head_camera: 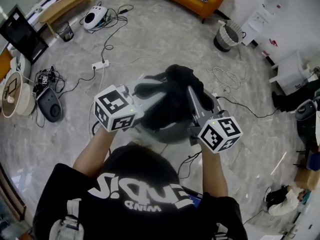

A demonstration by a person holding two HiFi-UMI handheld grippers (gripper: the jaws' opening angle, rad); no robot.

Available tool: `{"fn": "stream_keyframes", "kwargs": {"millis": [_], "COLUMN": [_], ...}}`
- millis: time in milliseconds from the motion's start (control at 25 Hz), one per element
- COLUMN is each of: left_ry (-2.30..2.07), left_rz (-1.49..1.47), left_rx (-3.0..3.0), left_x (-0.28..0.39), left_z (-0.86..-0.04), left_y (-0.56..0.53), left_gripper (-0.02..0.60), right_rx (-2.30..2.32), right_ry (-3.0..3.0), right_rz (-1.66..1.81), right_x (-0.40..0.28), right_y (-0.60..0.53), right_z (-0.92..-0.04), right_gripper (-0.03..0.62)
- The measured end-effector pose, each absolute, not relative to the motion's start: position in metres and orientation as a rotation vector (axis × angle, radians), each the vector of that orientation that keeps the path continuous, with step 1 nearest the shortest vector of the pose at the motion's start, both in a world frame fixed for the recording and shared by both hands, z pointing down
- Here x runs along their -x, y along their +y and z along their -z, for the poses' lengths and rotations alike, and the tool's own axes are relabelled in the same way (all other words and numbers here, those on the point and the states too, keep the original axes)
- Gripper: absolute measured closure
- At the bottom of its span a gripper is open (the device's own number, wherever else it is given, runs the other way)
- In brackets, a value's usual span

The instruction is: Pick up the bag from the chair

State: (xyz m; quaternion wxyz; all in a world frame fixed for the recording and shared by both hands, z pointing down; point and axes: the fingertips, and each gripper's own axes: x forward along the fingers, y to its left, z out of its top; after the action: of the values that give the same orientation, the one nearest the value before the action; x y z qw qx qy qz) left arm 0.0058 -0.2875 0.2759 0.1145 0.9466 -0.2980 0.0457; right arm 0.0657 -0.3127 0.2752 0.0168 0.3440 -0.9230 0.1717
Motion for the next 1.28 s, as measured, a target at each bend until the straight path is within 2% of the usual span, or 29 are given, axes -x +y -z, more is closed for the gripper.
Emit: {"fn": "stream_keyframes", "kwargs": {"millis": [760,1280], "left_ry": [-0.939,-0.825], "left_rz": [-0.094,-0.100], "left_rx": [-2.739,-2.757], "left_x": [0.034,0.109], "left_z": [-0.266,-0.268], "left_y": [-0.146,-0.024], "left_gripper": [0.538,0.538], "right_rx": [-0.869,-0.937], "right_ry": [-2.996,-2.995], "right_rz": [-0.550,-0.560], "right_x": [-0.020,0.056], "right_y": [-0.174,-0.049], "right_z": [-0.269,-0.273], "right_gripper": [0.545,0.545]}}
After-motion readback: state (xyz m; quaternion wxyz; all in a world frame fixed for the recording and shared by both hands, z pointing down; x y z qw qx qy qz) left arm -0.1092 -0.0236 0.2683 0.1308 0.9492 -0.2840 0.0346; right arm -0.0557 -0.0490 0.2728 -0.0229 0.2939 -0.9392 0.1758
